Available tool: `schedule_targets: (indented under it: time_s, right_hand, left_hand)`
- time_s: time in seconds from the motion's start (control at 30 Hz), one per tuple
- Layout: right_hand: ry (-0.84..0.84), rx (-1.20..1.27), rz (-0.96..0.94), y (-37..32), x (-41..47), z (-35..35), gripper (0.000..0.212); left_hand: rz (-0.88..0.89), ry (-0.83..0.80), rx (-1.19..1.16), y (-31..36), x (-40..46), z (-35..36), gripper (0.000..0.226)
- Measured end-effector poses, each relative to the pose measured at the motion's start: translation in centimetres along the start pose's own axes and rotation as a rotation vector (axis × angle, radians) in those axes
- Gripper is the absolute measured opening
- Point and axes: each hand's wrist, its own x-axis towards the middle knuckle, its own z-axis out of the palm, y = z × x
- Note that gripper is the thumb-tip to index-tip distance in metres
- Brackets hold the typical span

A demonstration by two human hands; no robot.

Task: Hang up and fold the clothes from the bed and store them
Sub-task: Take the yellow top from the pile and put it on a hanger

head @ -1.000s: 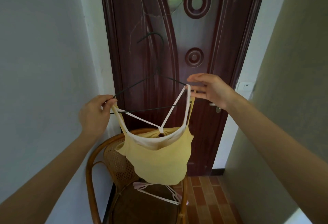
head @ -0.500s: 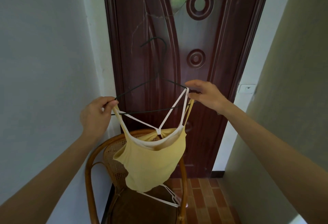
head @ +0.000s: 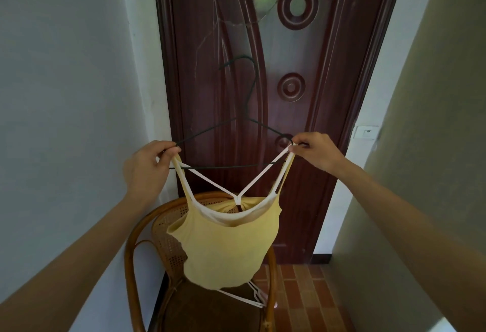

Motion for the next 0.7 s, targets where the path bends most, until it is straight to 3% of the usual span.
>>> schedule_targets:
  time_s: [0.33,0.7]
  right_hand:
    - [0.084,0.099,0.035,0.9,-1.6,-0.4,0.016]
    - [0.240,-0.097,0.335,4.3,-7.8,-3.8,0.019]
  left_hand:
    - [0.062,-0.094,0.013,0.7,1.1,2.0,0.018]
    - [0.202,-0.309,-0.136,3.0,3.6,9.5,0.021]
